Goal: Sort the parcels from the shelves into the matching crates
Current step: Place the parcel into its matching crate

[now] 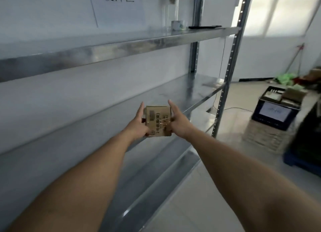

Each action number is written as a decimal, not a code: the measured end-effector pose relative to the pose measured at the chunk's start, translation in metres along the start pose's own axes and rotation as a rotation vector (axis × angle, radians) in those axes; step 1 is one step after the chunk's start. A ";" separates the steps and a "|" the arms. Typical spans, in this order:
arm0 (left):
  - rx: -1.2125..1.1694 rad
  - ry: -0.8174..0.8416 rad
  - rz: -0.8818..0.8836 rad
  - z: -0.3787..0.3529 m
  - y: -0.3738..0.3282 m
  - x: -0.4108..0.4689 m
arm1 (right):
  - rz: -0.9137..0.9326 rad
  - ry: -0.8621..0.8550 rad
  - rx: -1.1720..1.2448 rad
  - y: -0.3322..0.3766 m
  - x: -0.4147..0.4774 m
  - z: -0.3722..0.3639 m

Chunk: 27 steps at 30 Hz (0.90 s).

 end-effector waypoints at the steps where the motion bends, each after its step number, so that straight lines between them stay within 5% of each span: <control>1: -0.019 0.035 -0.006 -0.018 -0.004 0.009 | -0.002 -0.011 -0.022 -0.011 0.005 0.017; 12: -0.060 0.004 0.001 -0.175 -0.012 0.109 | -0.221 -0.224 0.196 -0.125 0.042 0.150; 27: -0.060 0.484 -0.233 -0.333 -0.024 0.316 | -0.290 -0.434 -0.092 -0.195 0.151 0.300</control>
Point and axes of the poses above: each hand's wrist, its own x-axis towards the middle knuckle, its own z-axis out of the back of the hand, y = z × x, the point moved 3 cm from there along x, towards the middle knuckle, and after that the axes turned 11 degrees about -z, right-handed, at the moved point
